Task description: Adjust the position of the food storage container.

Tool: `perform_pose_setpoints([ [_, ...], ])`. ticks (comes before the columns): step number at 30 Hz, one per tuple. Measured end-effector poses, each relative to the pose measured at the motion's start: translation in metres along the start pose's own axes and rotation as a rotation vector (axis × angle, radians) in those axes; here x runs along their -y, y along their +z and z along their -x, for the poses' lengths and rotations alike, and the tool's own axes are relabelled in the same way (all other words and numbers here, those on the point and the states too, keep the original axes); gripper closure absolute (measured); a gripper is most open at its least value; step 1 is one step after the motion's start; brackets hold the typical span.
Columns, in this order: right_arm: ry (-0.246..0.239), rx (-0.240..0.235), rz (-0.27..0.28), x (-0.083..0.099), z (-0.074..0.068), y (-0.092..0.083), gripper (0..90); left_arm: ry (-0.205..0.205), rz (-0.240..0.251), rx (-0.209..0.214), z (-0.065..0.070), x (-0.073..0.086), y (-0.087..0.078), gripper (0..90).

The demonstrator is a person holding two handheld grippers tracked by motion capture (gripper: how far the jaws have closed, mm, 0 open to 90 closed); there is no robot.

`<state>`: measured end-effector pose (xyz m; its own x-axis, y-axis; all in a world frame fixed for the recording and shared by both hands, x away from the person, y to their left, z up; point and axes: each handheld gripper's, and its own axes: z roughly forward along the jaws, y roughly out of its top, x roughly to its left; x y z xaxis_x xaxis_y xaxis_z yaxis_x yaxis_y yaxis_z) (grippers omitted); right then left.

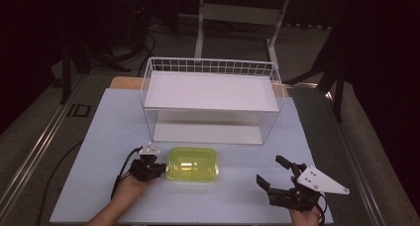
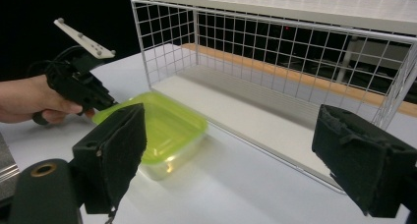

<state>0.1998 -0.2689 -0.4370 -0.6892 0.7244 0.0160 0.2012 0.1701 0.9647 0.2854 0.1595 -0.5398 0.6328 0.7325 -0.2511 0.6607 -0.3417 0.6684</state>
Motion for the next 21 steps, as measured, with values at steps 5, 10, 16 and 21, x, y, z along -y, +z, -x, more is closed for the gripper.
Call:
perform_pose_setpoints([
  [5,-0.006,0.000,-0.006,0.000,0.000,0.000,13.1,0.030,-0.014,0.027,0.014,-0.011,0.013,90.0],
  [10,-0.006,-0.003,-0.008,0.001,0.000,0.001,13.1,0.047,-0.017,0.043,0.022,-0.017,0.021,90.0],
  [16,-0.007,-0.002,-0.007,0.001,0.001,0.001,13.2,0.067,-0.027,0.068,0.032,-0.025,0.033,90.0],
  [21,-0.006,-0.003,-0.010,0.002,0.001,0.002,13.2,0.081,-0.023,0.090,0.040,-0.032,0.044,90.0],
])
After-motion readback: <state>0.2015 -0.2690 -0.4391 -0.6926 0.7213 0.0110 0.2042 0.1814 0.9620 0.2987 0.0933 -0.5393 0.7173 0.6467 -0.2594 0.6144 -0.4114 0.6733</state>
